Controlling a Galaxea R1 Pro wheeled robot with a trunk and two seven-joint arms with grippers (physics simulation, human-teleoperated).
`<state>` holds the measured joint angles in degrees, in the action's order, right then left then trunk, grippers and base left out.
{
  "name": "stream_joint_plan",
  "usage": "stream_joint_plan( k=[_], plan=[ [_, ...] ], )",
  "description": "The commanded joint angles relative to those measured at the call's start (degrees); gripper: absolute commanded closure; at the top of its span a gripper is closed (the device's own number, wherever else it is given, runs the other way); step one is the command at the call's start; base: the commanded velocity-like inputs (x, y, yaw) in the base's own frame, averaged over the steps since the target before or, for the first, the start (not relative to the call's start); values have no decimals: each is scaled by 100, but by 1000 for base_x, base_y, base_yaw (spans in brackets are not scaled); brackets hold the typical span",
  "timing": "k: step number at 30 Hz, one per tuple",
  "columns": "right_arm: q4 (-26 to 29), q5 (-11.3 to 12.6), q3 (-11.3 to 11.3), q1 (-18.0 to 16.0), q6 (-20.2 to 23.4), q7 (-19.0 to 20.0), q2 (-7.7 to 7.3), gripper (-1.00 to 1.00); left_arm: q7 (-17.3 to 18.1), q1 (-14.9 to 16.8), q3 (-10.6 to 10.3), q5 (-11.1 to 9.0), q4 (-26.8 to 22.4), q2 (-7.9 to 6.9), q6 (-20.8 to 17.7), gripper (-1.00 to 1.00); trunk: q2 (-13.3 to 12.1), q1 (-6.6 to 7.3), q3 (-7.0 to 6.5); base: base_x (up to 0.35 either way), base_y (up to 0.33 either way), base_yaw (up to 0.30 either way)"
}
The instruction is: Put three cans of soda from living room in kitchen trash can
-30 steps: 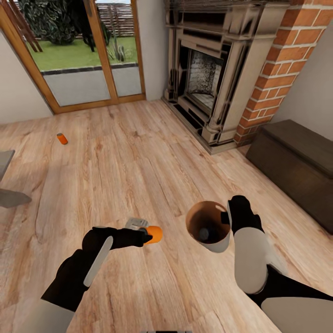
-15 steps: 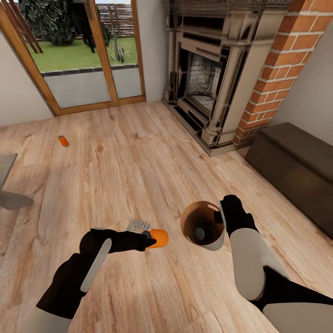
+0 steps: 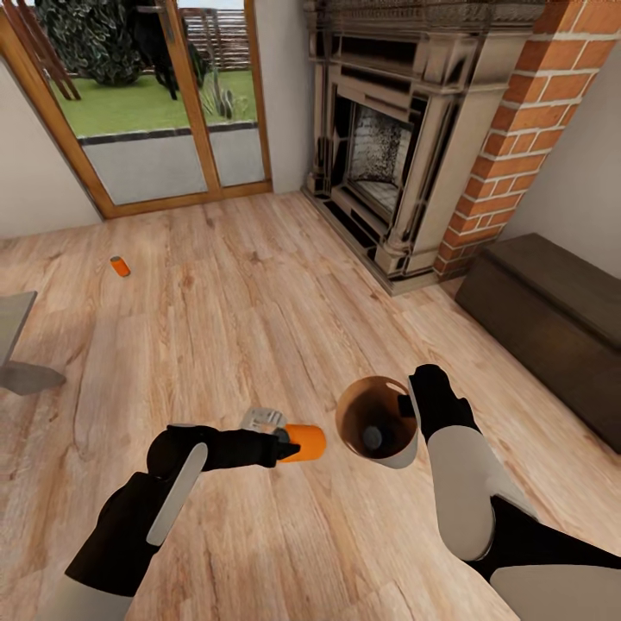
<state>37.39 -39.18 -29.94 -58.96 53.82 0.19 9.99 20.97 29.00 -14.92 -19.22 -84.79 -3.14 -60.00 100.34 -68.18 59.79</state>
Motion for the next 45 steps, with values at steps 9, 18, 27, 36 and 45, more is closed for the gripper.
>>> stream_joint_plan(
  k=[9, 18, 27, 36, 45],
  plan=[
    [-23, 5, -5, -1, -3, 0, 0, 100, -11, 0, 3, -28, 25, 23, 0, 100, -363, 199, -162, 0, 0, 0],
    [-105, 10, -7, 2, -11, 1, 0, 100, -15, 0, 1, -56, 15, 20, 0, 100, -723, 396, -324, 0, 0, 0],
    [-117, -30, -14, 4, -15, -5, -12, 100, -11, -4, 9, -64, -25, 8, 0, 100, -723, 396, -324, 0, 0, 0],
    [-117, -31, -26, 31, -30, -589, -33, 100, 3, -9, 15, -93, -133, -2, 0, 100, -723, 396, -324, 0, 0, 0],
    [-118, 13, -32, 59, -38, -1063, -32, 100, 4, -9, -7, -441, -186, -2, 0, 100, -884, 484, -396, 0, 0, 0]
  ],
)
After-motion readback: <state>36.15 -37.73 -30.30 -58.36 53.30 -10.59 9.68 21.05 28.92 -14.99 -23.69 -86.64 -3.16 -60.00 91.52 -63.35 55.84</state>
